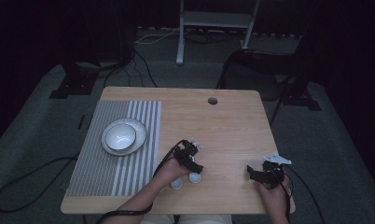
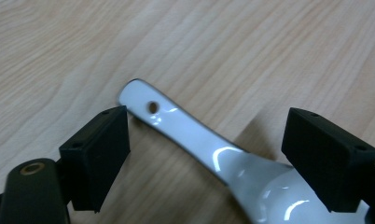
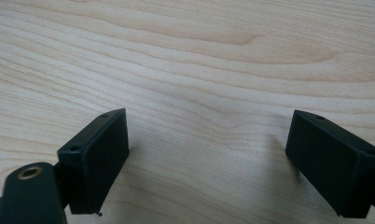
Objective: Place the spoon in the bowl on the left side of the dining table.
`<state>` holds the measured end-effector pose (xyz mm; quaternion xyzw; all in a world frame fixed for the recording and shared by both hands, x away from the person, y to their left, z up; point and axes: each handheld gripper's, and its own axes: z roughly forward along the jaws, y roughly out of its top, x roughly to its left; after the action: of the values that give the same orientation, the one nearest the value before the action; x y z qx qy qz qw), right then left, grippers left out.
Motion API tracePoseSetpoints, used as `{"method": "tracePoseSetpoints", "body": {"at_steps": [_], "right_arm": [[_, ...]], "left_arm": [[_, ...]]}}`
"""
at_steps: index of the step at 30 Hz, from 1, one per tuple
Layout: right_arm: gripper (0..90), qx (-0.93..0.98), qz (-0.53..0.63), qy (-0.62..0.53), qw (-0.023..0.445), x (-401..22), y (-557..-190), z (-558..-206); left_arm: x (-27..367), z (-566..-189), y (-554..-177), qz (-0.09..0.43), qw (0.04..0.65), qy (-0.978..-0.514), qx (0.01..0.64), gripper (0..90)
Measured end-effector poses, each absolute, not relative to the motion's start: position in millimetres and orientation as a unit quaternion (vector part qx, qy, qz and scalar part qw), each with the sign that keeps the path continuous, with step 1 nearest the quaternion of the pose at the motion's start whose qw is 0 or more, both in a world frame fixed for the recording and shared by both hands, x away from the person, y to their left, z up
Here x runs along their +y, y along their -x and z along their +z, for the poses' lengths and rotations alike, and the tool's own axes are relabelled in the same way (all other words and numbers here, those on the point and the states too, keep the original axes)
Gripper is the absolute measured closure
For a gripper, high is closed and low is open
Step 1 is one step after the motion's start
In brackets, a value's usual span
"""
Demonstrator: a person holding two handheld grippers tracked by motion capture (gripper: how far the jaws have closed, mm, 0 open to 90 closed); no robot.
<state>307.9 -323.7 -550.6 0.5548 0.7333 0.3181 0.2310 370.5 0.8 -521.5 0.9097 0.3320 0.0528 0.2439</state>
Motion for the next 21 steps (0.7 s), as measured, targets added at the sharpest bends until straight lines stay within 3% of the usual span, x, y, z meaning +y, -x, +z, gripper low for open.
{"method": "tracePoseSetpoints", "body": {"at_steps": [3,6,12,21], "right_arm": [[12.6,0.733,0.318,-0.555,0.231,-323.8,-307.9,-550.6],[12.6,0.733,0.318,-0.555,0.231,-323.7,-307.9,-550.6],[12.7,0.733,0.318,-0.555,0.231,-323.7,-307.9,-550.6],[12.7,0.733,0.318,-0.555,0.231,-323.8,-307.9,-550.6]], "left_arm": [[-4.6,-519.5,-366.9,0.053,0.234,-0.918,0.317,23.7],[-7.4,-516.8,-363.8,0.045,0.235,-0.922,0.304,36.7],[-9.9,-516.5,-360.4,0.06,0.239,-0.929,0.277,72.9],[-11.7,-516.5,-360.3,0.06,0.24,-0.931,0.268,74.6]]}}
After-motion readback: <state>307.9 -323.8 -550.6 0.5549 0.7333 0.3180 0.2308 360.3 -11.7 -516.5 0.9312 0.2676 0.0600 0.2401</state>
